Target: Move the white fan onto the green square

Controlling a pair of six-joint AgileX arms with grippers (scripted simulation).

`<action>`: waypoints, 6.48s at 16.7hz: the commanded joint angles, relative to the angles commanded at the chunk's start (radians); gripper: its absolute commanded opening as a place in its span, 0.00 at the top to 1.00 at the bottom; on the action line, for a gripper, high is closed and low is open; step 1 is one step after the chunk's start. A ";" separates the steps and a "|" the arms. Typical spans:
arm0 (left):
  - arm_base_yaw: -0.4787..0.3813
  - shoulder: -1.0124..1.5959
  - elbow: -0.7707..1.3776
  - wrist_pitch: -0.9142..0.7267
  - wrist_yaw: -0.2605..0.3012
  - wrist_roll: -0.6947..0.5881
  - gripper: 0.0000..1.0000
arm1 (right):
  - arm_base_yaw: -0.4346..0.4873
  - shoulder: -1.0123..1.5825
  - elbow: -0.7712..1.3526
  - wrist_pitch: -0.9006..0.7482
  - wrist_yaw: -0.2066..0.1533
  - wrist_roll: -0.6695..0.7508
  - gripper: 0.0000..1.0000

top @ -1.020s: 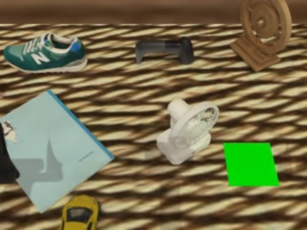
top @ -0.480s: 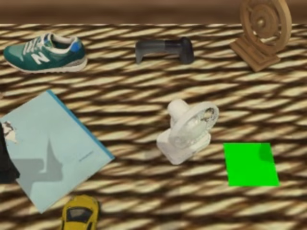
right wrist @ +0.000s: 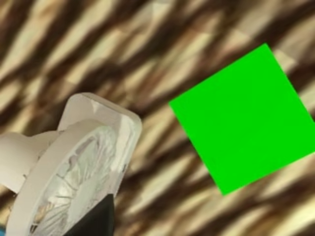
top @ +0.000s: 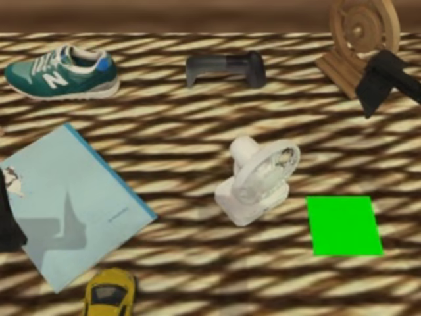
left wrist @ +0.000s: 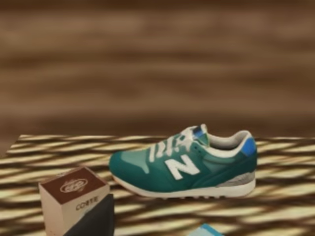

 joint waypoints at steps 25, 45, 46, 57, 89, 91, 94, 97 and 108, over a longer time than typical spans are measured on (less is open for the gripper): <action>0.000 0.000 0.000 0.000 0.000 0.000 0.00 | 0.249 0.775 0.734 -0.350 -0.050 0.617 0.00; 0.000 0.000 0.000 0.000 0.000 0.000 0.00 | 0.252 0.769 0.645 -0.267 -0.050 0.620 0.98; 0.000 0.000 0.000 0.000 0.000 0.000 0.00 | 0.252 0.769 0.645 -0.267 -0.050 0.620 1.00; 0.000 0.000 0.000 0.000 0.000 0.000 0.00 | 0.250 0.768 0.686 -0.310 -0.048 0.624 1.00; 0.000 0.000 0.000 0.000 0.000 0.000 0.00 | 0.073 0.319 0.253 -0.332 -0.039 1.057 1.00; 0.000 0.000 0.000 0.000 0.000 0.000 0.00 | 0.067 0.322 0.210 -0.284 -0.039 1.057 1.00; 0.000 0.000 0.000 0.000 0.000 0.000 0.00 | 0.065 0.327 0.148 -0.217 -0.039 1.053 1.00; 0.000 0.000 0.000 0.000 0.000 0.000 0.00 | 0.065 0.327 0.144 -0.213 -0.039 1.052 1.00; 0.000 0.000 0.000 0.000 0.000 0.000 0.00 | 0.065 0.327 0.144 -0.213 -0.039 1.052 0.25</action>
